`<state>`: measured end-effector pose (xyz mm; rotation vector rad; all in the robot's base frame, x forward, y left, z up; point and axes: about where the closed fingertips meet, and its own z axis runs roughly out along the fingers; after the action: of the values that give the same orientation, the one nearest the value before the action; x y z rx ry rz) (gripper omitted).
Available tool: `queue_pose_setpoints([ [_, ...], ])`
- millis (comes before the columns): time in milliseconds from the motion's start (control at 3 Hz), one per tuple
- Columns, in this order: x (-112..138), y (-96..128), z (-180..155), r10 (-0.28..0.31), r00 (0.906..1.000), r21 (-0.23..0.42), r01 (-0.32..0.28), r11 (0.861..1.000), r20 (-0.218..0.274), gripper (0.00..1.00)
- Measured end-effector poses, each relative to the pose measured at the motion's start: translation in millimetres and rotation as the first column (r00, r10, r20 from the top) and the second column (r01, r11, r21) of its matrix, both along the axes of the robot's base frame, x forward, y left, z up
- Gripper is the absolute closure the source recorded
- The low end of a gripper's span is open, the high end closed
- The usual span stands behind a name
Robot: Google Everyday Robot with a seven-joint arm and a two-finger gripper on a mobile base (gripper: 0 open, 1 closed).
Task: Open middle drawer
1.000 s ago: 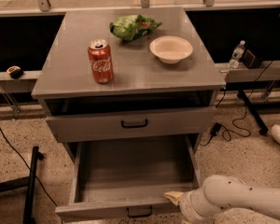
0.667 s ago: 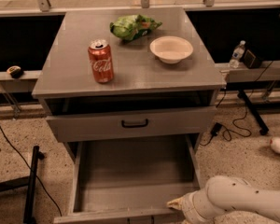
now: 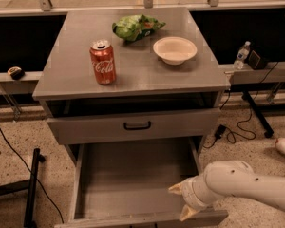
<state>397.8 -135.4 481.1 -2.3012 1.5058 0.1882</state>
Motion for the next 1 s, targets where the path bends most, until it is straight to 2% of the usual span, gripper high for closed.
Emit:
queue_pose_setpoints([
  [333,44.9,4.9,-13.2,-0.036,0.9993,-0.007,0.036,0.999,0.006,0.56],
  [667,62.5,7.7,-61.1,-0.083,0.9951,-0.021,0.082,0.996,-0.054,0.79],
  [1000,44.9,11.8,-129.3,-0.107,0.9761,-0.032,0.103,0.994,-0.189,1.00],
])
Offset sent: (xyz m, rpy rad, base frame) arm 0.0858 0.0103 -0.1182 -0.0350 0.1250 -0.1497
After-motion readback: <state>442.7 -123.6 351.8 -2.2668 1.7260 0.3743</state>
